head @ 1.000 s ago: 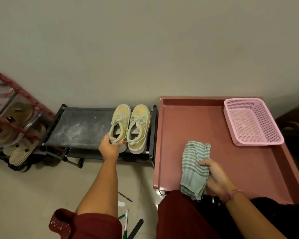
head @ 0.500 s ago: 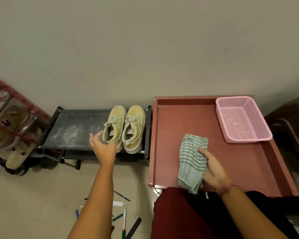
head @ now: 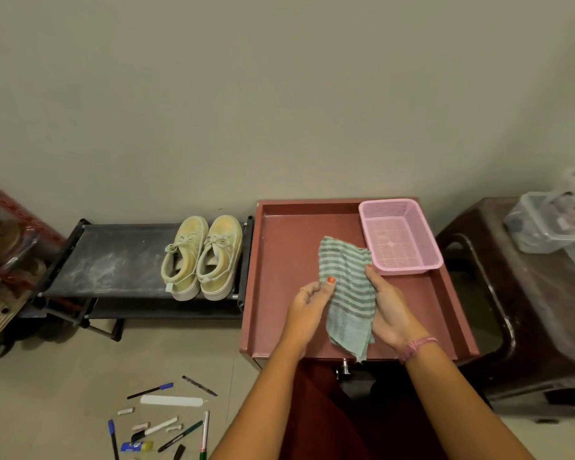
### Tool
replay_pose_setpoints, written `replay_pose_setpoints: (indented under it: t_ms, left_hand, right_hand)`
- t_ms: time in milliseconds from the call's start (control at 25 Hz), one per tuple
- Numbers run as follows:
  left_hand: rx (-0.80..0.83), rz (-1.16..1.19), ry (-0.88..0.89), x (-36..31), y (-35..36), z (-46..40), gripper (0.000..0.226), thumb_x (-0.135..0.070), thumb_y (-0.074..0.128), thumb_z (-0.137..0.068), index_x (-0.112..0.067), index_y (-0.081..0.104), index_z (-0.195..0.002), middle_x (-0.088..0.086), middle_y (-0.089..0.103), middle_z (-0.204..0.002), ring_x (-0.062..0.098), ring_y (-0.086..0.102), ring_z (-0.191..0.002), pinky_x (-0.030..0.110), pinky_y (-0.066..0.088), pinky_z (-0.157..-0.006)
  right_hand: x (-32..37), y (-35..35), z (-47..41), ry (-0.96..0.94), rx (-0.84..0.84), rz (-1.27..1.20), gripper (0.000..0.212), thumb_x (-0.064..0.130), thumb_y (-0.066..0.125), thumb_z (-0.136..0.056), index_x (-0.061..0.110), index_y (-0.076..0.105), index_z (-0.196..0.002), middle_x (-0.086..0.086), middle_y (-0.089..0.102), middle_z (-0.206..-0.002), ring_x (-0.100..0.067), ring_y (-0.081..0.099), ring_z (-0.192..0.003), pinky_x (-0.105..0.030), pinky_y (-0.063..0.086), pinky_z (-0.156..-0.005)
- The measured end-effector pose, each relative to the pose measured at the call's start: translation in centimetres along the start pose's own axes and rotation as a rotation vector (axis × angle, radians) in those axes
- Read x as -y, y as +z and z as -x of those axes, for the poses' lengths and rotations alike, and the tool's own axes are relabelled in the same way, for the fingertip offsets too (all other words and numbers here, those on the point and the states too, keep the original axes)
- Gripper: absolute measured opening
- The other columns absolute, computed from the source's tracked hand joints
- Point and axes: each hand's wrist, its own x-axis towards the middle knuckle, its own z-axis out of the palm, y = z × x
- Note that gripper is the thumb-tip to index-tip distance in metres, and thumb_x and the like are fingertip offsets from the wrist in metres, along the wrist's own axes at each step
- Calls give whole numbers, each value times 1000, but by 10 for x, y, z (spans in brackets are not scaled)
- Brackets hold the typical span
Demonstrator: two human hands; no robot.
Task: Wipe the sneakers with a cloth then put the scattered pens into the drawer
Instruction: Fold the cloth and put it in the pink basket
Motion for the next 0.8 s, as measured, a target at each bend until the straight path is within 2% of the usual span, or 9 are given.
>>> replay_pose_setpoints:
  t_ms: [80, 160, 320, 440, 640, 720, 800]
  left_hand:
    - [-45, 39, -18, 1, 15, 2, 28, -38, 65, -89, -10, 64, -94, 8, 74, -98, 25, 70, -94, 46, 54, -91]
    - [-49, 74, -40, 3, 30, 4, 22, -33, 61, -93, -12, 60, -88, 9, 74, -94, 26, 71, -88, 49, 55, -88]
    - [-38, 132, -28, 2, 67, 12, 21, -32, 50, -99, -12, 55, -94, 8, 72, -96, 22, 69, -88, 43, 56, -84]
    - [-87, 127, -13, 12, 83, 11, 21, -33, 45, -101, -16, 57, -100, 8, 72, -101, 25, 68, -95, 43, 55, -86]
    - [-108, 220, -50, 26, 109, 6, 27, -31, 43, -102, -10, 59, -109, 11, 72, -104, 28, 68, -100, 45, 55, -89]
    - [-106, 281, -77, 25, 119, -1, 28, -29, 41, -103, -8, 58, -110, 13, 72, -106, 29, 67, -101, 44, 55, -89]
    - [-123, 306, -111, 25, 126, -12, 29, -29, 42, -103, -6, 56, -111, 16, 70, -108, 30, 67, -102, 43, 55, -88]
  right_hand:
    - [13, -6, 8, -64, 1, 48, 41, 30, 42, -99, 1, 57, -124, -20, 64, -120, -33, 62, -111, -45, 50, -94]
    - [25, -9, 14, -138, 11, 83, 40, 29, 44, -98, 2, 55, -126, -20, 64, -121, -33, 61, -112, -47, 48, -98]
    - [48, -17, 19, -267, -50, 188, 35, 29, 52, -96, 3, 60, -117, -15, 69, -109, -28, 67, -99, -42, 54, -89]
    - [61, -29, 11, -317, -166, 306, 34, 30, 48, -98, 2, 62, -112, -15, 70, -105, -24, 68, -87, -42, 55, -83]
    - [78, -56, -15, -296, -246, 274, 35, 29, 41, -100, 2, 56, -116, -21, 64, -116, -31, 65, -102, -48, 53, -91]
    - [84, -60, -26, -241, -231, 240, 35, 28, 42, -100, 1, 54, -118, -22, 63, -118, -35, 63, -107, -50, 51, -93]
    - [95, -64, -34, -162, -155, 250, 31, 22, 46, -99, 3, 53, -122, -21, 64, -117, -33, 64, -106, -45, 53, -92]
